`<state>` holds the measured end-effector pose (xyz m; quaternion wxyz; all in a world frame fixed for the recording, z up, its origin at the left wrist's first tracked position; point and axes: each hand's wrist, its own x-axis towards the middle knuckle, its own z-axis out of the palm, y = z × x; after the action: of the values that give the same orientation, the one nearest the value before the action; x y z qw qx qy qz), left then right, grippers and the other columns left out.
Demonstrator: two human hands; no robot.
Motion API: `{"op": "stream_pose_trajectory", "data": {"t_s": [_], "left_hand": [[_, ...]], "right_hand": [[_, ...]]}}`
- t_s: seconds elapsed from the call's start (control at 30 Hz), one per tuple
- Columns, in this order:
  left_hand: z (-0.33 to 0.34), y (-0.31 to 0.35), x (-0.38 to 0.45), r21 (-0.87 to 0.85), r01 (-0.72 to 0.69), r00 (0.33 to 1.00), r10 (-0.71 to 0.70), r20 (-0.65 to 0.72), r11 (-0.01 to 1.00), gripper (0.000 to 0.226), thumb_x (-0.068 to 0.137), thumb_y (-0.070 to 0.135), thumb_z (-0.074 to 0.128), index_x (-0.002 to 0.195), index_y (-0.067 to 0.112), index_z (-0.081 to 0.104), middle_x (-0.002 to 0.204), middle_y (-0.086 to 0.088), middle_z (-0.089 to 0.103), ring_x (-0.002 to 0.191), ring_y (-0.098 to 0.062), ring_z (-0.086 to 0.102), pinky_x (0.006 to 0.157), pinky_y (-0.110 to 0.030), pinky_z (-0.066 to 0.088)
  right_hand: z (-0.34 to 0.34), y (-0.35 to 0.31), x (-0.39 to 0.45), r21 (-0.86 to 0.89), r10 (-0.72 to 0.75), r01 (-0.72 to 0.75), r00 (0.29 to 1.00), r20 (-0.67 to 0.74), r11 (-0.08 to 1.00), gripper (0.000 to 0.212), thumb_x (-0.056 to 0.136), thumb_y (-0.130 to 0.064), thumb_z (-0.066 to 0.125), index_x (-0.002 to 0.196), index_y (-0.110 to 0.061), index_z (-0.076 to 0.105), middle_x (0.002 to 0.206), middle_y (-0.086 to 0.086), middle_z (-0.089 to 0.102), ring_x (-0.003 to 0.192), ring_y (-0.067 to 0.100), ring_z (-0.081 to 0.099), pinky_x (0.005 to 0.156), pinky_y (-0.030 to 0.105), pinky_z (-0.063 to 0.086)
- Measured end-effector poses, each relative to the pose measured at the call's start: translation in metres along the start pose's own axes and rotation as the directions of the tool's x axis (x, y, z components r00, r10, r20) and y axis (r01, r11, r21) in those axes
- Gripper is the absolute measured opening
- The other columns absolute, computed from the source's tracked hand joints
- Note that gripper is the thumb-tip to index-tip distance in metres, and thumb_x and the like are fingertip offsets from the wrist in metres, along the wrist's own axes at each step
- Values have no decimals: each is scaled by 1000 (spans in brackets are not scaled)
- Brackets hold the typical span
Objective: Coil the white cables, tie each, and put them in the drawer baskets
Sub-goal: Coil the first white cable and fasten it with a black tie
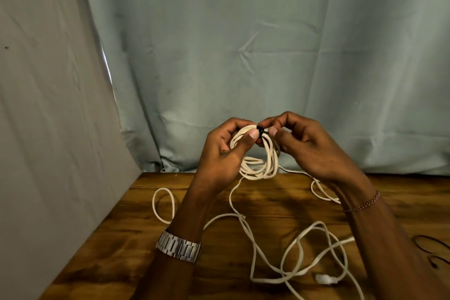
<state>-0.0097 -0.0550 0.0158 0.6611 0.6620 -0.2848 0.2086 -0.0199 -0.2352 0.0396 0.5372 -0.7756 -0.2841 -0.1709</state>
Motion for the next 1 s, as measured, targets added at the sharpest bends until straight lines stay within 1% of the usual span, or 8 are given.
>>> {"op": "stream_pose_trajectory", "data": {"t_s": [0.07, 0.2, 0.3, 0.5, 0.6, 0.77, 0.87, 1.0], "left_hand": [[1, 1, -1, 17, -5, 1000, 5, 1, 1000, 17, 96, 9, 62, 109, 0, 67, 85, 0, 70, 73, 0, 64, 68, -15, 47], [1, 2, -1, 28, -7, 1000, 7, -9, 1000, 15, 97, 9, 61, 108, 1, 67, 92, -8, 72, 79, -4, 68, 70, -15, 49], [2, 3, -1, 26, -2, 1000, 3, -13, 1000, 14, 97, 8, 61, 107, 0, 67, 92, -8, 72, 82, -6, 70, 70, -16, 49], [4, 5, -2, 39, -5, 1000, 6, -5, 999, 12, 97, 8, 61, 106, 3, 67, 93, -8, 72, 84, -8, 70, 72, -16, 50], [4, 6, -2, 42, -6, 1000, 6, -8, 999, 12, 97, 9, 62, 106, 4, 67, 95, -11, 73, 87, -14, 71, 74, -18, 52], [5, 5, -3, 84, -36, 999, 36, 0, 996, 11, 97, 12, 63, 106, 7, 66, 95, -9, 72, 91, -22, 70, 80, -27, 57], [5, 5, -3, 99, -53, 999, 53, -1, 994, 11, 97, 12, 63, 106, 6, 66, 94, -8, 71, 90, -19, 68, 78, -24, 55], [3, 5, -3, 98, -66, 998, 68, -11, 993, 11, 97, 13, 63, 105, 6, 67, 93, -6, 72, 89, -15, 68, 79, -22, 54]], "right_hand": [[0, 0, 0, -21, 6, -6, 1000, 6, 1000, 17, 102, -16, 52, 103, -4, 65, 110, -6, 73, 88, 5, 72, 73, 17, 53], [0, 0, 0, -58, 20, -20, 1000, 0, 998, 18, 102, -20, 52, 100, -6, 64, 107, -10, 74, 91, 25, 71, 78, 32, 60], [0, -2, 0, -52, 36, -36, 999, -3, 998, 20, 102, -20, 53, 100, -4, 65, 106, -10, 74, 92, 31, 71, 84, 37, 60], [-1, -2, -1, -66, 52, -52, 999, -5, 996, 21, 102, -18, 53, 100, -2, 66, 101, -14, 75, 84, 18, 72, 75, 24, 56], [-1, -3, -1, -77, 56, -57, 998, -5, 995, 21, 102, -18, 53, 101, -1, 66, 99, -16, 75, 83, 20, 72, 73, 21, 56], [-3, -4, -1, -72, 77, -78, 997, -15, 994, 18, 101, -17, 55, 95, -4, 66, 108, -12, 74, 88, 20, 74, 80, 28, 60], [-5, -5, -1, -121, 45, -47, 999, -19, 992, 12, 99, -17, 59, 91, -11, 65, 115, -9, 72, 90, 18, 74, 84, 31, 60], [-8, -6, -2, -175, -30, 24, 999, -26, 984, 19, 92, -34, 61, 94, -17, 67, 122, -9, 67, 94, 11, 73, 90, 29, 59]]}}
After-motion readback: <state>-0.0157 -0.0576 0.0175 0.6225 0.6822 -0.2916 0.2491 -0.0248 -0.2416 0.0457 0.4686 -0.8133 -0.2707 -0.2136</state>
